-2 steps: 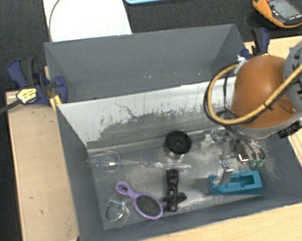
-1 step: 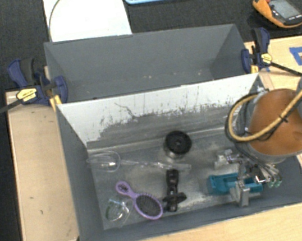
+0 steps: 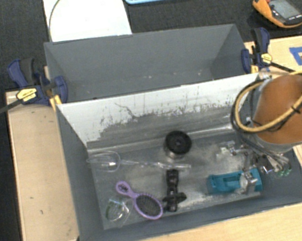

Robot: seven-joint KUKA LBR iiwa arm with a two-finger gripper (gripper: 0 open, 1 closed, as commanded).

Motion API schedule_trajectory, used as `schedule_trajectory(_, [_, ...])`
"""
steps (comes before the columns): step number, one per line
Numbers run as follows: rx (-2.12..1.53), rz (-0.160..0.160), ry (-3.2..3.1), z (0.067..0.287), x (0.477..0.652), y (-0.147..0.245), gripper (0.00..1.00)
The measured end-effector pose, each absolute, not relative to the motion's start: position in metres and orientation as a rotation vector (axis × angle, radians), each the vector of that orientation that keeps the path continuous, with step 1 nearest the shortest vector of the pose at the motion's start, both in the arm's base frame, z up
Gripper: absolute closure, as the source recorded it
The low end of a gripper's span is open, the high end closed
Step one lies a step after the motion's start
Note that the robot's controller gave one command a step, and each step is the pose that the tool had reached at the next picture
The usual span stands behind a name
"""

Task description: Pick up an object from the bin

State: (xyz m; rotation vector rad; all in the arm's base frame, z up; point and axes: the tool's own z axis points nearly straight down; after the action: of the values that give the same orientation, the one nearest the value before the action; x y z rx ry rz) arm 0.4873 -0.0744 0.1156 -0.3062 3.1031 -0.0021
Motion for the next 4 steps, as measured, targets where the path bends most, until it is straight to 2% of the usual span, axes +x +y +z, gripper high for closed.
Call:
schedule_trajectory(1, [-0.145,0.005,3.127,0.0766,0.4819,-0.074,0.0])
schedule_trajectory(2, [0.074,0.004,3.12,0.0702,0.4797,-0.0787,0.0])
schedule_trajectory(3, [-0.1,0.006,3.127,0.0724,0.4804,-0.075,1.0])
schedule_trajectory(4, [-0.1,0.006,3.127,0.0724,0.4804,-0.075,1.0])
